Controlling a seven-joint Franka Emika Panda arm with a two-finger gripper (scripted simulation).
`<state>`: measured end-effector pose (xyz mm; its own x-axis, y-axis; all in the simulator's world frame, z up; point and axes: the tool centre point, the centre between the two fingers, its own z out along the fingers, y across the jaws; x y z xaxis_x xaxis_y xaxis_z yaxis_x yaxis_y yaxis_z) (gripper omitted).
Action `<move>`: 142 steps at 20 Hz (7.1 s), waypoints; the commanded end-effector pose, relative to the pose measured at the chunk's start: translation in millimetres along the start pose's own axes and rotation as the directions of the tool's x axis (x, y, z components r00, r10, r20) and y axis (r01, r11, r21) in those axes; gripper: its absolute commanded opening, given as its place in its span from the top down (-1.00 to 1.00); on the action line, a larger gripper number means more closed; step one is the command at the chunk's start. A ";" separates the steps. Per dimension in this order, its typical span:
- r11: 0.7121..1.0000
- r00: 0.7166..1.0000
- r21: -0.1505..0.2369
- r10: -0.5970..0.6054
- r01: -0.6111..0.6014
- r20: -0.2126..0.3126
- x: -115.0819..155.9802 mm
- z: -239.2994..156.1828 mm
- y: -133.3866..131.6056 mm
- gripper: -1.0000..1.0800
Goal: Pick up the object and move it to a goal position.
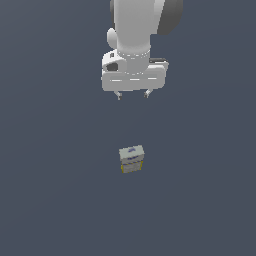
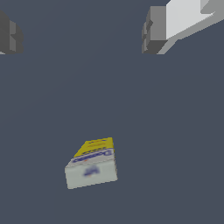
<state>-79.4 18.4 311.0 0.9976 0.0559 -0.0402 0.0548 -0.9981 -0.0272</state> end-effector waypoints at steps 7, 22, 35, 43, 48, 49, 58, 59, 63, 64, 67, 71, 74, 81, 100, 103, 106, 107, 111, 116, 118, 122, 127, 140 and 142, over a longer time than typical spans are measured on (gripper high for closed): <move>1.000 1.000 0.018 0.013 -0.013 0.003 1.6 -0.6 -11.7 -0.92; 0.997 0.998 0.029 0.066 -0.066 0.005 8.2 1.3 -17.3 -0.92; 0.944 0.945 0.027 0.328 -0.328 0.003 40.3 16.3 -11.1 -0.92; 0.854 0.854 0.025 0.520 -0.520 0.000 65.0 30.5 -5.8 -0.92; 0.778 0.778 0.024 0.628 -0.628 -0.003 79.9 40.3 -2.3 -0.92; 0.761 0.761 0.024 0.649 -0.648 -0.003 82.8 42.3 -1.6 -0.92; 0.587 0.587 0.023 0.809 -0.809 -0.012 108.4 62.0 4.7 -0.92; 0.566 0.566 0.023 0.824 -0.824 -0.013 111.1 64.3 5.4 -0.92; 0.477 0.476 0.024 0.879 -0.879 -0.019 121.9 73.8 8.2 -0.92; 0.454 0.453 0.025 0.891 -0.891 -0.020 124.5 76.2 8.9 -0.92; 0.387 0.386 0.026 0.922 -0.922 -0.024 131.9 83.2 10.8 -0.92; 0.312 0.311 0.029 0.950 -0.950 -0.028 139.6 91.0 12.9 -0.92; 0.269 0.268 0.031 0.963 -0.963 -0.031 144.0 95.6 14.1 -0.92; 0.210 0.209 0.034 0.977 -0.977 -0.034 149.7 101.7 15.6 -0.92; 0.205 0.203 0.034 0.978 -0.978 -0.035 151.0 152.1 17.0 -0.92; 0.205 0.203 0.034 0.978 -0.978 -0.035 152.1 152.6 17.0 -0.92; 0.205 0.203 0.034 0.978 -0.978 -0.035 152.2 152.4 17.0 1.00; 0.205 0.203 0.034 0.978 -0.978 -0.035 152.2 152.4 17.0 1.00; 0.205 0.203 0.034 0.978 -0.978 -0.035 152.2 152.4 17.0 1.00; 0.205 0.203 0.034 0.978 -0.978 -0.035 152.1 152.1 17.0 1.00; 0.205 0.203 0.034 0.978 -0.978 -0.035 151.1 150.2 17.0 1.00; 0.205 0.203 0.034 0.978 -0.978 -0.035 146.5 140.3 17.1 1.00; 0.205 0.203 0.034 0.978 -0.978 -0.035 135.2 116.2 16.9 1.00; 0.204 0.203 0.034 0.979 -0.978 -0.035 88.7 10.7 17.0 1.00; 0.204 0.203 0.034 0.979 -0.978 -0.035 83.8 -1.4 17.0 1.00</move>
<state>9.2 6.7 298.9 0.2576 -0.9663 -0.0002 -0.9663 -0.2576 -0.0011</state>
